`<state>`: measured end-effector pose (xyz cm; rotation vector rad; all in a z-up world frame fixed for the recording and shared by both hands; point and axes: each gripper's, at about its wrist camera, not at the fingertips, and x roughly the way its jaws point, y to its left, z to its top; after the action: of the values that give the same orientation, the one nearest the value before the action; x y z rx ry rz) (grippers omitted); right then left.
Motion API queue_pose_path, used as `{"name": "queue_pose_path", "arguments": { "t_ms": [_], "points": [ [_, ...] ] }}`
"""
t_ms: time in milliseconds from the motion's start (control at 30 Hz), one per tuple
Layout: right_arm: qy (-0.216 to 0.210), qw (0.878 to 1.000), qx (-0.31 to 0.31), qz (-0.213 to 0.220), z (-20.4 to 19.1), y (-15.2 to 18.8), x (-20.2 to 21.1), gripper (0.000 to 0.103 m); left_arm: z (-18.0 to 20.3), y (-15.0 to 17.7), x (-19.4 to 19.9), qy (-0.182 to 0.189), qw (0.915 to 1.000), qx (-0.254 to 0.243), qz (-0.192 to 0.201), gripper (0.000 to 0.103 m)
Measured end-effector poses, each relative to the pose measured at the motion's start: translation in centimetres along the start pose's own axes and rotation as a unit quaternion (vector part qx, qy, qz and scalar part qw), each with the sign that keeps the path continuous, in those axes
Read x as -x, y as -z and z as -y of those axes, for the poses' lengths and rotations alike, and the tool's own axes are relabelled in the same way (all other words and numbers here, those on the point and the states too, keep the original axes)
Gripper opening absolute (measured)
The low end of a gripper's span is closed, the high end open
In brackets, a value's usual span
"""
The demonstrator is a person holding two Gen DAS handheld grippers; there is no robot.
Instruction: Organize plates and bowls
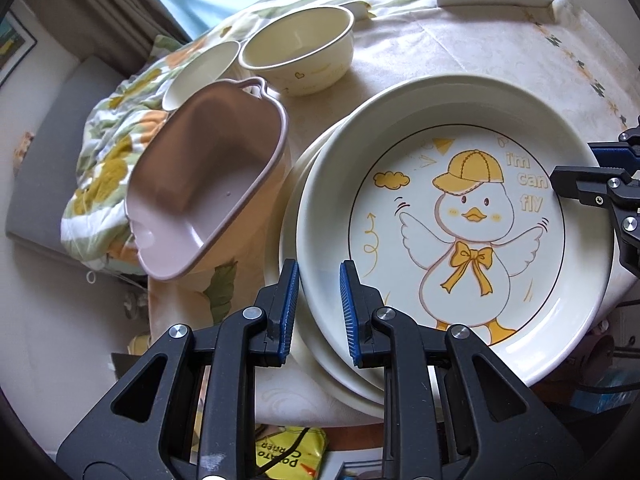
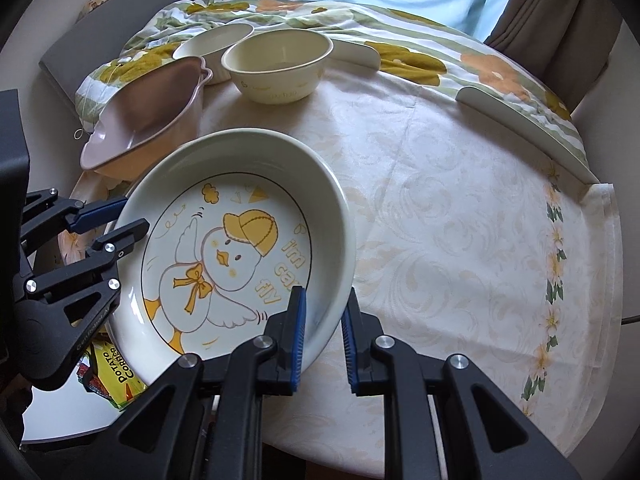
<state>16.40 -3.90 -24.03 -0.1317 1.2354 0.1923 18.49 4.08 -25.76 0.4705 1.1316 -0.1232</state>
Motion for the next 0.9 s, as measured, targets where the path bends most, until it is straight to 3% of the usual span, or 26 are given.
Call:
{"name": "queue_pose_path", "arguments": {
  "t_ms": [200,667,900],
  "points": [
    [-0.005,1.0,0.001,-0.005,-0.2,0.0,-0.3,0.016,0.1,0.3,0.4,-0.024,0.9997,-0.008,0.001,0.018],
    [-0.011,1.0,-0.003,-0.002,-0.1,0.1,-0.5,0.016,-0.8,0.4,0.4,-0.004,0.9999,0.012,-0.004,0.018],
    [-0.04,0.999,-0.032,-0.003,0.9,0.4,-0.2,0.016,-0.3,0.1,0.0,-0.021,0.9996,0.008,-0.02,0.019]
  ]
}}
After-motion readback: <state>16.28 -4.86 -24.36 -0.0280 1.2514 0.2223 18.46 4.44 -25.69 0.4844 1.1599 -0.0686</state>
